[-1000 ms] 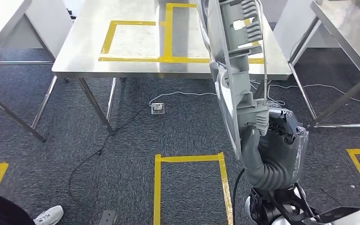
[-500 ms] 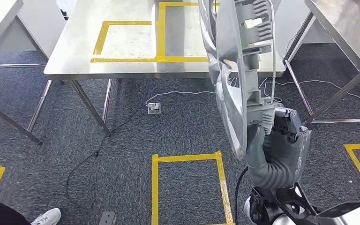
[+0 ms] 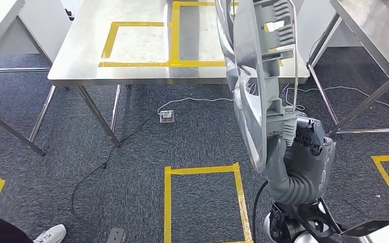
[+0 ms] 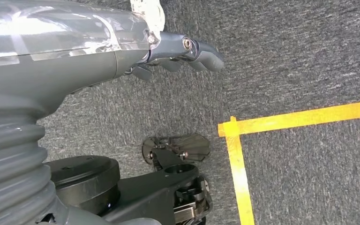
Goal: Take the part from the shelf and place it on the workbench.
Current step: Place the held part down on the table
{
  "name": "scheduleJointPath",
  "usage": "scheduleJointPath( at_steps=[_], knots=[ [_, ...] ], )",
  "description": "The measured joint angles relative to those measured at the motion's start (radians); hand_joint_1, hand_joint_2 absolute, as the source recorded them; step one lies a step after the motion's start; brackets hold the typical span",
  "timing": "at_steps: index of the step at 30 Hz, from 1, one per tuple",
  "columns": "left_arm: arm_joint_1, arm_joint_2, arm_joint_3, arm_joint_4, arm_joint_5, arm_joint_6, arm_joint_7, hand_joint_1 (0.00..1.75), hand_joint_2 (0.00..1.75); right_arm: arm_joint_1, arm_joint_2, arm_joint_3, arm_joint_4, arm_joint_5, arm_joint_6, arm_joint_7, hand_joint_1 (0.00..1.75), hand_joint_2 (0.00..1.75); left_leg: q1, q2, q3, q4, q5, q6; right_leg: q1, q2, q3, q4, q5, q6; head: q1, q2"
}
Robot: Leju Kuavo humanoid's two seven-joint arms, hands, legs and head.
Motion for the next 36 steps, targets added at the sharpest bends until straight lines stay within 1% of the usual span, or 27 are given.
scheduleJointPath(
  at_steps=[21,23,25,26,27,28,29,30,31,32,33,34,35,36],
  knots=[
    [0.0,-0.001,0.0,0.0,0.0,0.0,0.001,0.0,1.75,0.015,0.0,0.0,0.009,-0.014,0.007,-0.017,1.75,1.75,0.0,-0.001,0.0,0.0,0.0,0.001,0.0,0.0,0.0,0.0,0.0,0.0,0.0,0.0],
    [0.0,0.0,0.0,0.0,0.0,0.0,0.001,0.0,1.75,0.016,0.0,0.0,0.009,-0.014,0.007,-0.018,1.75,1.75,-0.004,-0.001,0.001,0.0,-0.003,0.007,-0.003,0.001,0.001,-0.005,0.0,0.006,-0.001,0.0],
    [0.0,-0.001,0.0,-0.001,0.0,0.0,0.001,0.0,1.75,0.018,0.0,-0.001,0.008,-0.015,0.007,-0.02,1.75,1.75,-0.002,0.001,0.011,-0.011,-0.002,0.015,-0.003,-0.002,0.005,-0.008,-0.002,0.015,-0.003,0.0],
    [0.0,-0.001,0.0,-0.001,0.001,0.0,0.001,0.0,1.75,0.018,0.0,-0.001,0.008,-0.016,0.007,-0.02,1.75,1.75,0.001,0.003,0.02,-0.021,0.0,0.018,-0.003,-0.011,0.003,0.003,-0.01,0.019,-0.002,0.0],
    [0.0,-0.001,0.0,-0.002,0.001,0.0,0.001,0.0,1.75,0.019,0.0,-0.002,0.008,-0.017,0.007,-0.021,1.75,1.75,0.004,0.006,0.031,-0.031,0.002,0.02,-0.003,-0.023,-0.01,0.034,-0.027,0.023,0.001,0.0],
    [0.0,-0.001,0.0,-0.001,0.002,0.0,0.001,0.0,1.75,0.02,0.0,-0.002,0.008,-0.017,0.006,-0.022,1.75,1.75,0.005,0.011,0.04,-0.036,0.001,0.021,-0.005,-0.036,-0.037,0.087,-0.051,0.027,0.005,0.0],
    [0.0,0.0,0.0,-0.001,0.002,0.0,0.001,0.0,1.75,0.02,0.0,-0.002,0.009,-0.018,0.006,-0.023,1.75,1.75,0.006,0.017,0.045,-0.038,-0.002,0.022,-0.008,-0.045,-0.074,0.154,-0.079,0.032,0.007,0.0],
    [0.001,0.0,0.0,-0.001,0.003,0.0,0.001,0.0,1.75,0.02,0.0,-0.002,0.009,-0.019,0.006,-0.024,1.75,1.75,0.006,0.022,0.05,-0.038,-0.006,0.021,-0.012,-0.05,-0.111,0.217,-0.101,0.037,0.009,0.0],
    [0.001,0.0,0.0,0.0,0.004,0.0,0.001,0.0,1.75,0.022,0.0,-0.002,0.011,-0.019,0.006,-0.025,1.75,1.75,0.006,0.027,0.055,-0.038,-0.011,0.019,-0.016,-0.053,-0.139,0.258,-0.106,0.041,0.009,0.0],
    [0.002,0.0,0.0,0.0,0.005,0.0,0.001,0.0,1.75,0.023,0.0,-0.002,0.013,-0.02,0.006,-0.025,1.75,1.75,0.007,0.029,0.061,-0.037,-0.017,0.015,-0.019,-0.055,-0.149,0.263,-0.089,0.043,0.008,0.0],
    [0.001,0.0,0.0,0.0,0.006,0.0,0.001,0.0,1.75,0.025,0.0,-0.002,0.015,-0.02,0.005,-0.025,1.75,1.75,0.008,0.03,0.069,-0.037,-0.023,0.011,-0.023,-0.056,-0.139,0.228,-0.053,0.045,0.009,0.0],
    [0.001,0.0,0.0,0.0,0.006,0.0,0.001,0.0,1.75,0.027,0.0,-0.002,0.017,-0.02,0.005,-0.025,1.75,1.75,0.009,0.029,0.079,-0.037,-0.03,0.006,-0.026,-0.055,-0.115,0.165,-0.005,0.045,0.01,0.0],
    [0.0,0.0,0.0,0.0,0.006,0.0,0.001,0.0,1.75,0.029,0.0,-0.002,0.019,-0.02,0.004,-0.026,1.75,1.75,0.008,0.029,0.085,-0.037,-0.037,0.0,-0.028,-0.047,-0.086,0.1,0.031,0.044,0.01,0.0],
    [-0.001,0.0,0.0,0.0,0.007,0.0,0.001,0.0,1.75,0.031,0.0,-0.003,0.02,-0.02,0.004,-0.028,1.75,1.75,0.007,0.027,0.088,-0.035,-0.044,-0.006,-0.03,-0.04,-0.062,0.044,0.053,0.041,0.01,0.0]
  ],
)
